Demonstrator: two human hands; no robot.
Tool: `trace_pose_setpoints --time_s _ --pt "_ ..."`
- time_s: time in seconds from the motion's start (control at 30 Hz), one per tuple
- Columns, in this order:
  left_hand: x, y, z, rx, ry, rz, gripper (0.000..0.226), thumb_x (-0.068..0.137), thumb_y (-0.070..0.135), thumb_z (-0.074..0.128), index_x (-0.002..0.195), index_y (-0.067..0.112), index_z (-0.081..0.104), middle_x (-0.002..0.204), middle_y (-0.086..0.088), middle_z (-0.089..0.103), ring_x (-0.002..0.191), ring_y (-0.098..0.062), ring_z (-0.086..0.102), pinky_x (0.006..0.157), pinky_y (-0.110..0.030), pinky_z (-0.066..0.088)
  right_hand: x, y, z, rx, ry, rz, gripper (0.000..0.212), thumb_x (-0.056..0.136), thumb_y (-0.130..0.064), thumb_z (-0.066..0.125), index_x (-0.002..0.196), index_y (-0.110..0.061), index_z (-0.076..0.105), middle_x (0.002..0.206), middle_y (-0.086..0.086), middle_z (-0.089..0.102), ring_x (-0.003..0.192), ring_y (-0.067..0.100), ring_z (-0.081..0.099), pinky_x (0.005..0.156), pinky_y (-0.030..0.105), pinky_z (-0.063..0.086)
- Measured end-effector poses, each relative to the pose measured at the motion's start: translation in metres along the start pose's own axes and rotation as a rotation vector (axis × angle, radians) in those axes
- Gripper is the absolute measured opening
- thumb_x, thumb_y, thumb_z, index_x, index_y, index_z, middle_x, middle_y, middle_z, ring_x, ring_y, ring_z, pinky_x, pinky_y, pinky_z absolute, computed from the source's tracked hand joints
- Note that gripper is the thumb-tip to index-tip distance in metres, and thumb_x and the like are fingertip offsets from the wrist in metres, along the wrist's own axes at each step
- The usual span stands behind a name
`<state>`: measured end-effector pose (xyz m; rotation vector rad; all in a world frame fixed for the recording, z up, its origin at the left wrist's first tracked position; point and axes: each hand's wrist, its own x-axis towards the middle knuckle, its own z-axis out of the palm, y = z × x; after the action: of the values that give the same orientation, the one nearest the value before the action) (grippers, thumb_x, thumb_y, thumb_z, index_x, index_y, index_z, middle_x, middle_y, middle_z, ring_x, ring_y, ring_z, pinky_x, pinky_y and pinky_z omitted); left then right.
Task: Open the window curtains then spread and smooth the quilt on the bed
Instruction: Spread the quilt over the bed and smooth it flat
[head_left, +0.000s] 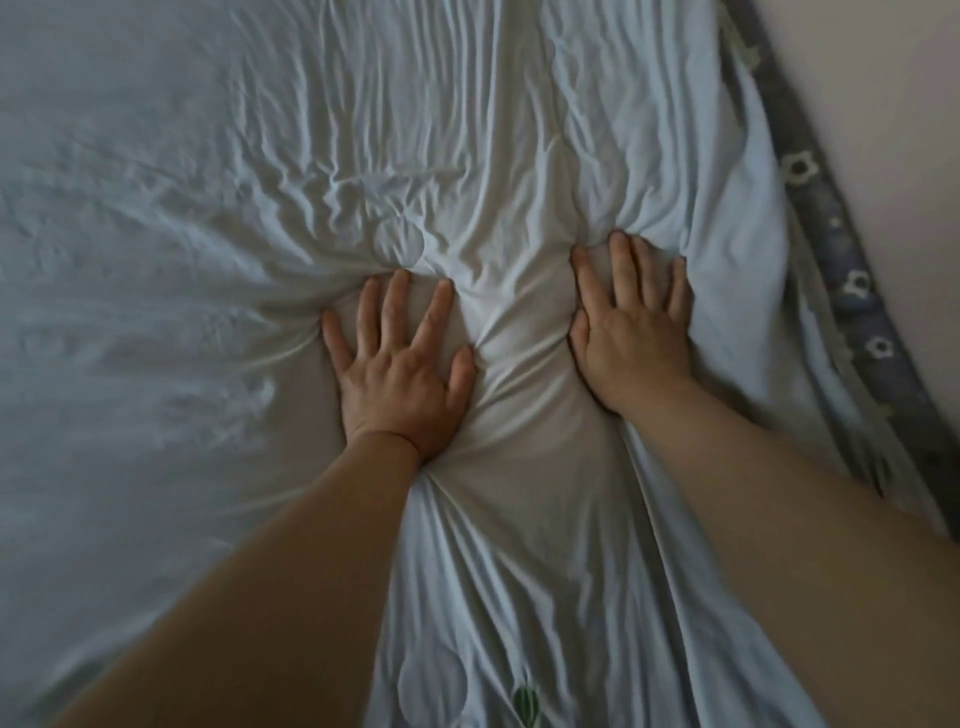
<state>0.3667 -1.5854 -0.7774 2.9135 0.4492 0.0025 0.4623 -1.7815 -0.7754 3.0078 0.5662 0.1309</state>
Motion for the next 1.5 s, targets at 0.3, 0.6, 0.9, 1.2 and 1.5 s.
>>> trace_pose_setpoints --time_s 0.3,0.6,0.9,1.2,1.5 --pt "-0.016 0.011 -0.009 0.053 -0.123 -0.044 0.06 0.094 0.057 0.017 0.15 0.042 0.003 0.161 0.002 -0.002 0.148 -0.024 -0.004 0.113 -0.062 -0.003 -0.047 0.016 -0.039 -0.064 -0.057 0.047 0.061 0.095 -0.036 0.036 0.151 -0.017 0.02 0.158 0.022 0.009 0.146 0.036 0.005 0.115 0.056 -0.006" --pt "-0.154 0.071 -0.025 -0.03 -0.291 -0.103 0.062 0.094 0.053 0.021 0.15 0.042 -0.005 0.16 -0.001 -0.012 0.147 -0.024 -0.014 0.114 -0.059 -0.008 -0.138 0.067 -0.081 0.0 -0.056 0.387 0.088 0.072 -0.034 0.069 0.14 0.006 0.031 0.13 0.032 0.046 0.118 0.043 0.046 0.099 0.048 0.036" --pt "-0.239 0.109 -0.027 -0.071 -0.372 -0.113 0.063 0.094 0.058 0.021 0.148 0.045 -0.008 0.16 0.001 -0.016 0.146 -0.02 -0.018 0.114 -0.056 -0.012 -0.179 0.094 -0.111 0.254 -0.404 0.506 0.037 0.09 -0.024 0.056 0.119 -0.001 0.049 0.125 0.02 0.054 0.115 0.039 0.054 0.088 0.043 0.046" --pt "-0.287 0.142 -0.041 -0.153 -0.198 -0.087 0.076 0.078 0.065 0.017 0.15 0.044 0.006 0.161 0.001 0.003 0.149 -0.022 -0.001 0.116 -0.053 -0.001 -0.211 0.152 -0.143 0.006 -0.158 0.363 0.049 0.092 0.002 0.033 0.138 0.014 0.019 0.116 0.032 0.059 0.102 0.047 0.061 0.082 0.047 0.048" --pt "-0.357 0.126 -0.038 -0.073 -0.375 -0.002 0.077 0.077 0.061 0.001 0.151 0.039 -0.001 0.16 0.004 -0.013 0.147 -0.019 -0.017 0.118 -0.048 -0.01 -0.264 0.126 -0.124 0.182 -0.257 0.468 0.047 0.095 -0.004 0.031 0.141 -0.003 0.021 0.135 0.029 0.037 0.108 0.048 0.054 0.085 0.049 0.046"
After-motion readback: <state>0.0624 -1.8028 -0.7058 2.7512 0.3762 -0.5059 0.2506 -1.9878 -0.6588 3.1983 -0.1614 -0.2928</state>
